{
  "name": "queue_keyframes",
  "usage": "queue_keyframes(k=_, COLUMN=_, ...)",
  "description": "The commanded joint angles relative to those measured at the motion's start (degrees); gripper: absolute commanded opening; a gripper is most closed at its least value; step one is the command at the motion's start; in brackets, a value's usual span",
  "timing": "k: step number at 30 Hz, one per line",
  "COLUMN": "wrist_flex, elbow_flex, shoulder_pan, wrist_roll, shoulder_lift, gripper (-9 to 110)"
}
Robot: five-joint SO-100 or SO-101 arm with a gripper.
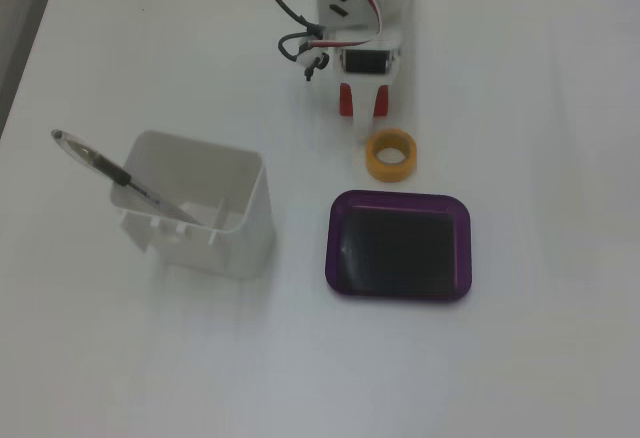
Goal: Pick up the red cube and place it in the box.
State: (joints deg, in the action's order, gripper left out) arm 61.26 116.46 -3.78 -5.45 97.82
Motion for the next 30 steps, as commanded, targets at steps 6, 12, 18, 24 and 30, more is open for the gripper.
queue_keyframes(k=6, wrist_flex=-4.31, elbow_flex=3.08, shoulder_pan=0.09, wrist_roll=0.18, shoulder_lift=0.35, gripper=23)
queue_keyframes(k=12, wrist_flex=-3.34, elbow_flex=2.20, shoulder_pan=0.26, wrist_roll=0.26, shoulder_lift=1.14, gripper=-1)
queue_keyframes(k=18, wrist_flex=6.33, elbow_flex=-6.42, shoulder_pan=1.14, wrist_roll=-0.26, shoulder_lift=6.33, gripper=-1)
queue_keyframes(k=24, wrist_flex=11.34, elbow_flex=-18.98, shoulder_pan=7.12, wrist_roll=-0.44, shoulder_lift=18.28, gripper=-1)
queue_keyframes(k=30, wrist_flex=6.94, elbow_flex=-24.26, shoulder_pan=16.00, wrist_roll=-5.01, shoulder_lift=18.54, gripper=-1)
